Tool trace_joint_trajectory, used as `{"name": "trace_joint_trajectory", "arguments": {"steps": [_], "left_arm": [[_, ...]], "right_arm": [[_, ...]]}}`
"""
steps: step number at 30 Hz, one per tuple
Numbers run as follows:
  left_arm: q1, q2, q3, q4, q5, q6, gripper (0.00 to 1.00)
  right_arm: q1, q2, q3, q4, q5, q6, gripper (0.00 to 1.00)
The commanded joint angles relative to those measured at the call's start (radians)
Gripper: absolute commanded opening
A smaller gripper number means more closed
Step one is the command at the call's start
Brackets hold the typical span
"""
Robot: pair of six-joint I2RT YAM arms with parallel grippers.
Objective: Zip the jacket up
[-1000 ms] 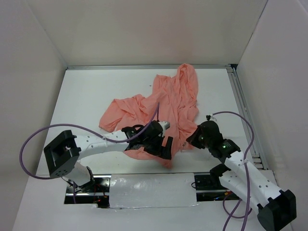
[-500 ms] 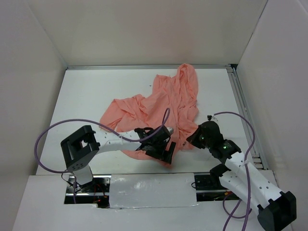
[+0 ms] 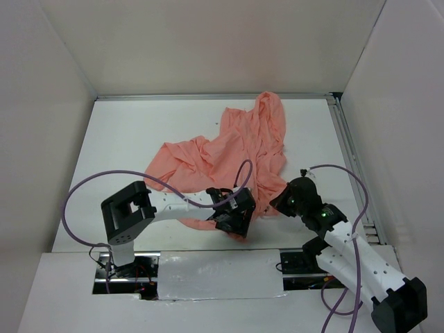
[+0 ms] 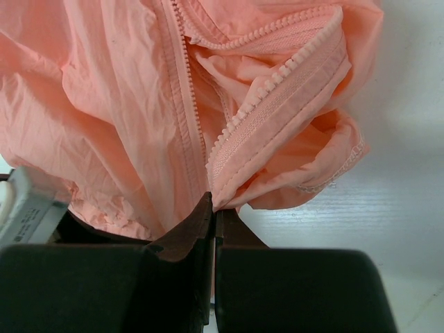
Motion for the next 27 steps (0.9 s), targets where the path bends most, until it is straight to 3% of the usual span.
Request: {"name": "trace_joint_trajectory", "arguments": {"steps": [1, 5, 9, 17, 27], "left_arm": [[-0.014, 0.029, 0.049, -0.077, -0.073, -0.058, 0.72], [-0.012, 0.061, 0.054, -0.09, -0.07, -0.071, 0.52], [-0.023, 0.073, 0.06, -0.085, -0.065, -0.066, 0.43], [-0.05, 0.081, 0.072, -0.088, -0.041, -0.063, 0.51], [-0.05, 0.092, 0.089, -0.074, -0.009, -0.063, 0.54]], "right_arm": [[-0.002, -0.023, -0.01, 0.0, 0.025, 0.018, 0.0], [-0.003, -0.03, -0.01, -0.006, 0.031, 0.014, 0.0], [-0.002, -0.031, -0.013, -0.011, 0.035, 0.017, 0.0], [-0.003, -0.031, -0.023, -0.014, 0.045, 0.024, 0.0], [-0.003, -0.016, -0.021, -0.014, 0.048, 0.022, 0.0]]}}
